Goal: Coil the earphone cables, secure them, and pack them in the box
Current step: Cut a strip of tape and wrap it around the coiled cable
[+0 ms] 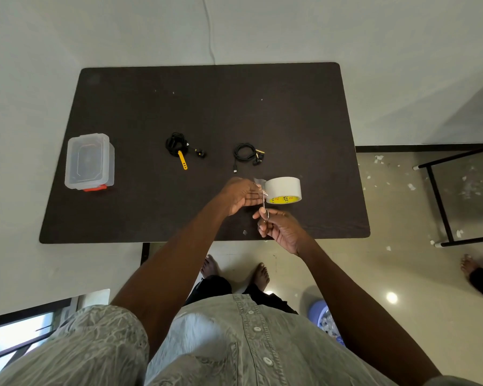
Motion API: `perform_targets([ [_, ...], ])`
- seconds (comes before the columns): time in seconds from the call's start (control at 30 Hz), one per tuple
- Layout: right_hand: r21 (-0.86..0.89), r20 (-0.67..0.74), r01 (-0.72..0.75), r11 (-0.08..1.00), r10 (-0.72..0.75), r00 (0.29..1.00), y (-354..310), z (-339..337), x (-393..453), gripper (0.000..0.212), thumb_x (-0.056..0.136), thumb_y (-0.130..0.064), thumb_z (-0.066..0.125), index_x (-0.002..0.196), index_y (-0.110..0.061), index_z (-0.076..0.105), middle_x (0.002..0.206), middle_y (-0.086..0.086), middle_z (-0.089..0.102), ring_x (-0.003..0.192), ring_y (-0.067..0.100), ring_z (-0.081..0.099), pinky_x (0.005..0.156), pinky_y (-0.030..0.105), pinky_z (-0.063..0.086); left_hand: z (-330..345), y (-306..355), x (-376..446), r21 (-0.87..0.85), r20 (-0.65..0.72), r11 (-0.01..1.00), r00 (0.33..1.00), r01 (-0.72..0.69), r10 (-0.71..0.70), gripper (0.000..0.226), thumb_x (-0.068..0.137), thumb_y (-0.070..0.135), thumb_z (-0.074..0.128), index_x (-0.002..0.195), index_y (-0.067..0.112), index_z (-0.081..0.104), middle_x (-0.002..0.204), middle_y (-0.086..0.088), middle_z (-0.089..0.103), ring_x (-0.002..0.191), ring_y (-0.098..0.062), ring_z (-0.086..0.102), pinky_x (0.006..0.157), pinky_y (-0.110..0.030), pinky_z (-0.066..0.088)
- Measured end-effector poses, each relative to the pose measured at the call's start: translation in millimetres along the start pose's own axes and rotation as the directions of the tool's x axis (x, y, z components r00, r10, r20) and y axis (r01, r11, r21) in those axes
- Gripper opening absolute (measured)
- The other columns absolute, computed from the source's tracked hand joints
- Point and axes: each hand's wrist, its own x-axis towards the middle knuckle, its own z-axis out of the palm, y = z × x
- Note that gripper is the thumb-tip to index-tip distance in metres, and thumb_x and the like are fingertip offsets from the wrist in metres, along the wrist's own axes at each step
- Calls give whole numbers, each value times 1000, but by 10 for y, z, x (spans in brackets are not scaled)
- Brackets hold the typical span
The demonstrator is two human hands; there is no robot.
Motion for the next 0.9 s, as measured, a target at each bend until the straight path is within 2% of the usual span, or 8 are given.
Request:
perform_targets([
  [0.33, 34, 3, 16, 999, -16, 1000, -34, 13, -3, 20, 87, -24, 65, 86, -3, 67, 57, 7, 56, 52, 16, 50, 53, 25, 46, -21, 3, 14, -14, -21, 1000, 1000, -2, 2, 8, 91, -8, 51, 95, -6, 57, 85, -20, 67, 81, -27, 68, 76, -35, 59],
  [0.5, 25, 11, 11, 1000, -11, 1000, -60, 37, -1, 33, 95, -32, 56, 86, -2, 66, 60, 11, 54, 53, 19, 50, 55, 27, 46, -25, -1, 4, -11, 4, 1000, 1000, -1, 1, 7, 91, -6, 53, 93, -4, 59, 91, -21, 68, 84, -27, 69, 73, -34, 59],
  [0.63, 27, 10, 15, 1000, -15, 1000, -50, 36, 44, 33, 91, -37, 61, 84, -6, 70, 69, 15, 56, 56, 18, 53, 57, 29, 48, -14, 14, 1, -12, -4, 1000, 1000, 9, -9, 9, 90, -5, 52, 87, -2, 60, 83, -18, 68, 75, -24, 68, 64, -30, 58],
  [0.73, 38, 1, 10, 999, -10, 1000, -41, 27, 74, 34, 92, -37, 59, 86, -5, 69, 67, 12, 57, 58, 16, 54, 60, 28, 49, -9, 27, -7, -17, -13, 1000, 1000, 15, -16, 11, 91, -5, 52, 85, -2, 60, 79, -16, 67, 71, -21, 67, 58, -27, 58],
  [0.9, 33, 3, 14, 999, -14, 1000, -78, 25, 98, 36, 92, -38, 57, 89, -4, 68, 67, 10, 58, 60, 15, 55, 62, 28, 49, -20, 27, 14, -15, -12, 999, 1000, 28, -28, 9, 91, -4, 52, 91, -3, 61, 81, -15, 68, 73, -21, 68, 60, -26, 58],
])
